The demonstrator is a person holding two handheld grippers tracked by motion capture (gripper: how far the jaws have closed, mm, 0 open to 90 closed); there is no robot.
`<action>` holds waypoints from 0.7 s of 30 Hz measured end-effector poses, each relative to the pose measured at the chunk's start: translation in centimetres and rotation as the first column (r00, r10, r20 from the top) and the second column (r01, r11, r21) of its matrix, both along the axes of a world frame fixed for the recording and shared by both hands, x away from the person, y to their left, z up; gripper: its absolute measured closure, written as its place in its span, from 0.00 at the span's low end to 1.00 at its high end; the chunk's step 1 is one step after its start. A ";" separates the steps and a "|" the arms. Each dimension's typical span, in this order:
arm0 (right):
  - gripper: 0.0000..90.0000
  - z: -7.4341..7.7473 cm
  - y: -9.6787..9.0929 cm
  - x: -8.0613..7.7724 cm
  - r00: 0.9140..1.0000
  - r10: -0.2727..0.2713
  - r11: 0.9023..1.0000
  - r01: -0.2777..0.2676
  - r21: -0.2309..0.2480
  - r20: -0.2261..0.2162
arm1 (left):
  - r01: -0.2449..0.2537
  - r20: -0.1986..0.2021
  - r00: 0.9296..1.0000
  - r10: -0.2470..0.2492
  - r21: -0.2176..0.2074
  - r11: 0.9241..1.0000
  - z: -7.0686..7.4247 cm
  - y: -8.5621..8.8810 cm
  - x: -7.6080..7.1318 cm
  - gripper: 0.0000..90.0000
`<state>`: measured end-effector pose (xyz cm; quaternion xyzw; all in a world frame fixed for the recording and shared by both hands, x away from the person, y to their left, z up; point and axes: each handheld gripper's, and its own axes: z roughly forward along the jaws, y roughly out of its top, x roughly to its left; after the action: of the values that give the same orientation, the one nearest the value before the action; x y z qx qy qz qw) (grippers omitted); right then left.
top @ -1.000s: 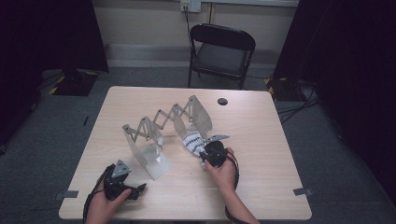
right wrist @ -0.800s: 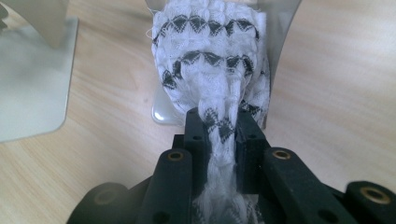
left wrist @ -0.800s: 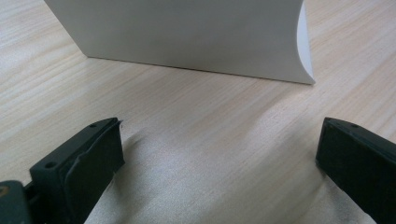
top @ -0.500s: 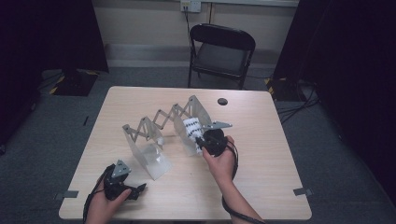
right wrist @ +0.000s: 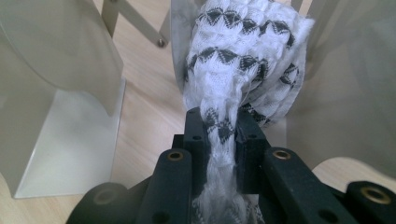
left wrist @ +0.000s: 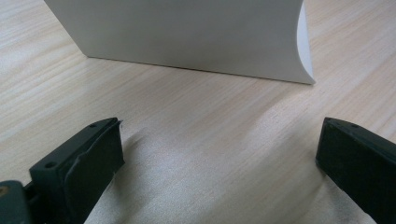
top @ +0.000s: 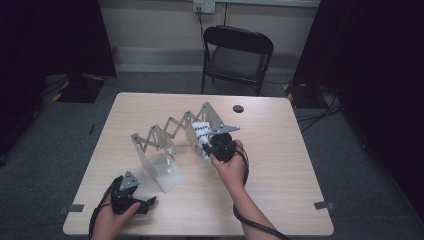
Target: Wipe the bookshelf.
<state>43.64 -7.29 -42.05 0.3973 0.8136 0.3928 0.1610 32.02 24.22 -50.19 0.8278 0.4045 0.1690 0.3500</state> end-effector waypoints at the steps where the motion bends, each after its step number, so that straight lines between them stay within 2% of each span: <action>1: 0.87 -0.3 0.0 0.0 1.000 0.001 1.000 -0.001 -0.005 -0.005 | 0.001 0.000 1.000 -0.001 0.003 1.000 0.0 0.0 0.0 0.00; 16: 0.87 -4.7 0.0 -0.8 0.996 0.028 0.996 -0.034 -0.078 -0.085 | 0.001 0.000 1.000 -0.001 0.000 1.000 0.0 0.0 0.0 0.00; 21: 0.86 -5.3 0.0 -1.1 0.995 0.018 0.998 -0.025 -0.064 -0.102 | 0.002 0.000 1.000 -0.002 0.005 1.000 0.0 0.0 0.0 0.00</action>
<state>42.57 -7.33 -47.31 0.4026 0.8374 0.3468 0.1281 32.03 24.26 -50.17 0.8292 0.4032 0.1695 0.3480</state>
